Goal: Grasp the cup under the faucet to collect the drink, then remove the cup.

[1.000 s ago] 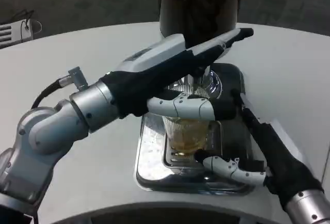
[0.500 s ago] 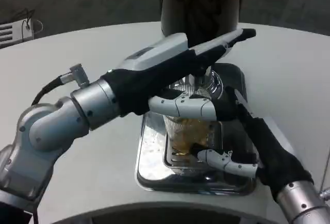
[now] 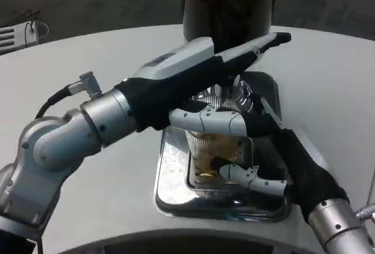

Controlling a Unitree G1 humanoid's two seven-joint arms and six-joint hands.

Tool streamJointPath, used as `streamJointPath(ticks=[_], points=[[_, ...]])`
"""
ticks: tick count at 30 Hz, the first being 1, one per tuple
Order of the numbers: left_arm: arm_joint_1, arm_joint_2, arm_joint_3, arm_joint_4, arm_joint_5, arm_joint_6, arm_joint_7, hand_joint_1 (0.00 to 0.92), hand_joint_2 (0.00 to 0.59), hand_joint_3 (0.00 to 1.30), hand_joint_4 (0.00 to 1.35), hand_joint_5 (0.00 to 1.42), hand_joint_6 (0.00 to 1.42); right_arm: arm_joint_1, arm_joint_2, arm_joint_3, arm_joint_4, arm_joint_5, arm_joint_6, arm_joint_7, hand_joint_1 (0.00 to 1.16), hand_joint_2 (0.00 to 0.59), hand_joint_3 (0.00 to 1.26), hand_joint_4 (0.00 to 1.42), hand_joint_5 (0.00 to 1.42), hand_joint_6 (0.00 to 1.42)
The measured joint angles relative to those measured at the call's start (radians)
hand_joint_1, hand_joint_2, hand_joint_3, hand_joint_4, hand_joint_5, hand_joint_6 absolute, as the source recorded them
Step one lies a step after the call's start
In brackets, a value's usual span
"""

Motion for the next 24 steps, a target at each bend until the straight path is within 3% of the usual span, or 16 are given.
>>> streamJointPath(ticks=[24], points=[[0.157,-0.025,0.156,-0.122,-0.101,-0.013,0.056,0.0,0.008,0.03,0.0,0.05,0.15,-0.012,0.001,0.007,0.018,0.021,-0.001,-0.01,0.77,0.22,0.0,0.0,0.0,0.0]])
